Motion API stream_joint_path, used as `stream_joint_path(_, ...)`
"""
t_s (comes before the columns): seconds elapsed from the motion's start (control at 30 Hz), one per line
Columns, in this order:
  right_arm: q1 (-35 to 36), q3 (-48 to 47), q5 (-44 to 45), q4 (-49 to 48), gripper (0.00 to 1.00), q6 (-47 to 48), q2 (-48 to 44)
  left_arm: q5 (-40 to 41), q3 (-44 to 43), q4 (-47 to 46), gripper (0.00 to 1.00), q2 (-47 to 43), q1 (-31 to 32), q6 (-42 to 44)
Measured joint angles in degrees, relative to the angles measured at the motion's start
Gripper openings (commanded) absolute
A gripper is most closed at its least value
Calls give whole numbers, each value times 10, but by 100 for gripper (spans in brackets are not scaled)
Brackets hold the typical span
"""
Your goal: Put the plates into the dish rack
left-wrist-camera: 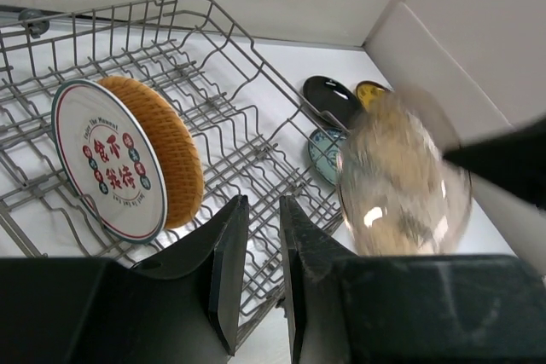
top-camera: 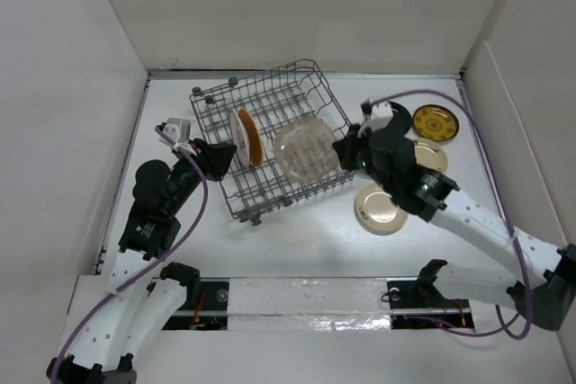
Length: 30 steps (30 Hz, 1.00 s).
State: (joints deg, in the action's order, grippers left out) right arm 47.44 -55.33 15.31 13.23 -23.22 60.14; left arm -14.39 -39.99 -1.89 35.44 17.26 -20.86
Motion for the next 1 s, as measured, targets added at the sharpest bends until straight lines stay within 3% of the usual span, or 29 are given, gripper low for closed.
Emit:
stream_joint_path(0.2, -59, -171, 211, -30, 0, 113, 194, -1, 0, 0, 18, -25, 5, 1)
stream_joint_path(0.37, -82, -245, 311, -65, 0, 239, 338, 5, 0, 5, 19, -46, 25, 8)
stream_joint_path(0.77, -98, -338, 413, -177, 0, 449, 492, 14, 0, 9, 19, -45, 76, 12)
stream_joint_path(1.0, -87, -345, 432, -219, 0, 509, 544, 22, 0, 13, 19, -44, 78, 13)
